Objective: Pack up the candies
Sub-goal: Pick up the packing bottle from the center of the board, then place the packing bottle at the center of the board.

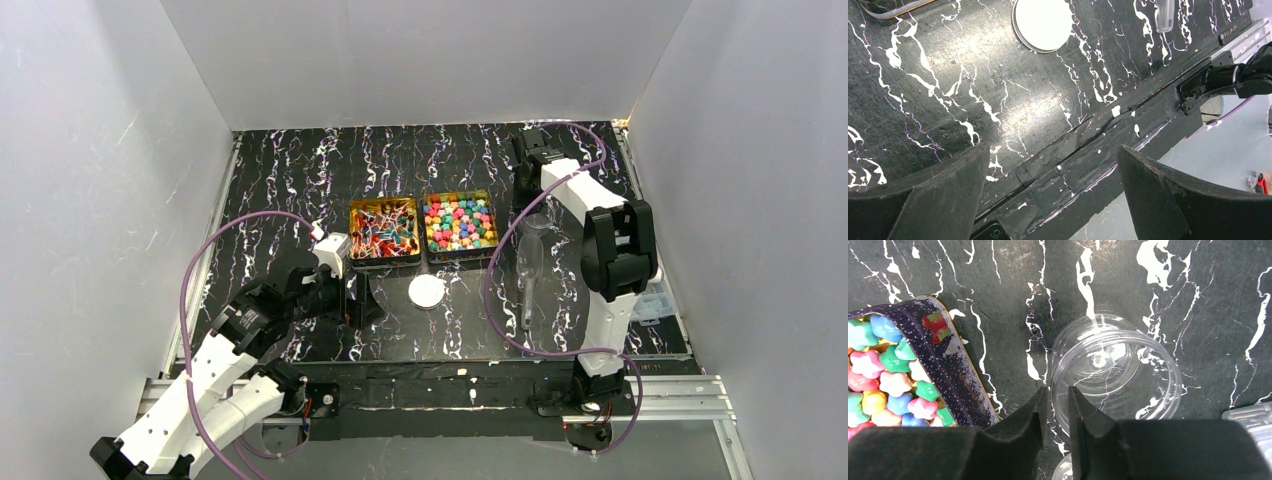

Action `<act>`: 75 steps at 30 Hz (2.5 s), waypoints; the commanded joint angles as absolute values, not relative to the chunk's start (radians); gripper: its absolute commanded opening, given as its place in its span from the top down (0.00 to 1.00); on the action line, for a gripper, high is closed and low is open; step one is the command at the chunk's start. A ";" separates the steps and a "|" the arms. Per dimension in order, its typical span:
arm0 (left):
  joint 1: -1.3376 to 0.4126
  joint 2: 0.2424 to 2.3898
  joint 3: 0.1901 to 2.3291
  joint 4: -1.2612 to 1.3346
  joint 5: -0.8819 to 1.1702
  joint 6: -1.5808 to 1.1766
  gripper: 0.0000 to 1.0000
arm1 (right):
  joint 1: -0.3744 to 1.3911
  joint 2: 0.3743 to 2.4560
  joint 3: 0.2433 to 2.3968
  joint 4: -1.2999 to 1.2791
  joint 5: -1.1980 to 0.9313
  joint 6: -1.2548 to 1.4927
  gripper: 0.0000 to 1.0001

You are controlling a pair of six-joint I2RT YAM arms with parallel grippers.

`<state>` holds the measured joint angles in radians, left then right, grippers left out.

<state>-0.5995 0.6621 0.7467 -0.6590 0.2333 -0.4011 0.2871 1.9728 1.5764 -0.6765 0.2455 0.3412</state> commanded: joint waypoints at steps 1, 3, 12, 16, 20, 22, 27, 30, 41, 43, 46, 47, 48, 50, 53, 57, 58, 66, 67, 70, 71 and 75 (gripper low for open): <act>-0.604 0.661 0.740 -0.663 0.242 -0.393 0.02 | 0.282 1.980 1.595 -0.655 0.247 0.341 0.72; -0.603 0.661 0.741 -0.663 0.242 -0.393 0.02 | 0.282 1.978 1.594 -0.658 0.248 0.339 0.77; -0.605 0.660 0.741 -0.662 0.245 -0.393 0.02 | 0.284 1.916 1.591 -0.662 0.240 0.323 0.95; -0.604 0.655 0.741 -0.661 0.243 -0.393 0.02 | 0.284 1.871 1.590 -0.666 0.231 0.305 0.99; -0.603 0.649 0.739 -0.661 0.234 -0.394 0.02 | 0.285 1.805 1.585 -0.678 0.195 0.288 0.99; -0.603 0.646 0.739 -0.661 0.232 -0.396 0.02 | 0.290 1.764 1.581 -0.683 0.178 0.281 0.99; -0.603 0.643 0.739 -0.661 0.230 -0.399 0.02 | 0.322 1.674 1.592 -0.749 0.144 0.261 0.99; -0.603 0.641 0.739 -0.661 0.230 -0.397 0.02 | 0.346 1.615 1.574 -0.780 0.112 0.256 0.99; -0.603 0.629 0.737 -0.660 0.228 -0.403 0.02 | 0.514 1.460 1.507 -0.897 0.063 0.258 0.99; -0.604 0.628 0.738 -0.658 0.229 -0.404 0.02 | 0.560 1.438 1.482 -0.907 0.063 0.269 0.99; -0.603 0.626 0.738 -0.658 0.227 -0.406 0.02 | 0.620 1.406 1.437 -0.914 0.061 0.293 0.99; -0.604 0.625 0.738 -0.658 0.227 -0.405 0.02 | 0.639 1.394 1.415 -0.912 0.065 0.301 0.99; -0.603 0.623 0.738 -0.658 0.227 -0.406 0.02 | 0.657 1.381 1.389 -0.907 0.066 0.312 0.99; -0.603 0.623 0.737 -0.657 0.227 -0.407 0.02 | 0.697 1.353 1.328 -0.892 0.062 0.331 0.99; -0.603 0.624 0.737 -0.657 0.230 -0.406 0.02 | 0.747 1.329 1.249 -0.855 0.056 0.366 0.99; -0.603 0.627 0.736 -0.654 0.236 -0.405 0.02 | 0.799 1.296 1.158 -0.785 0.067 0.417 0.99; -0.603 0.629 0.736 -0.654 0.238 -0.405 0.02 | 0.809 1.293 1.140 -0.771 0.071 0.427 0.99; -0.604 0.635 0.735 -0.652 0.241 -0.404 0.02 | 0.889 1.320 1.059 -0.674 0.134 0.479 0.99; -0.604 0.635 0.736 -0.652 0.241 -0.404 0.02 | 0.894 1.325 1.051 -0.658 0.142 0.484 0.99; -0.604 0.635 0.736 -0.652 0.242 -0.404 0.02 | 0.902 1.341 1.021 -0.614 0.150 0.496 0.99; -0.604 0.635 0.736 -0.652 0.242 -0.403 0.02 | 0.905 1.349 1.013 -0.598 0.152 0.500 0.99; -0.604 0.637 0.736 -0.652 0.242 -0.402 0.02 | 0.915 1.383 1.002 -0.550 0.152 0.510 0.99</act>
<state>-0.5995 0.6361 0.7452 -0.6518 0.2295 -0.4046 0.9020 1.3560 1.0119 -0.6498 0.1276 0.4835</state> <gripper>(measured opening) 0.983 0.080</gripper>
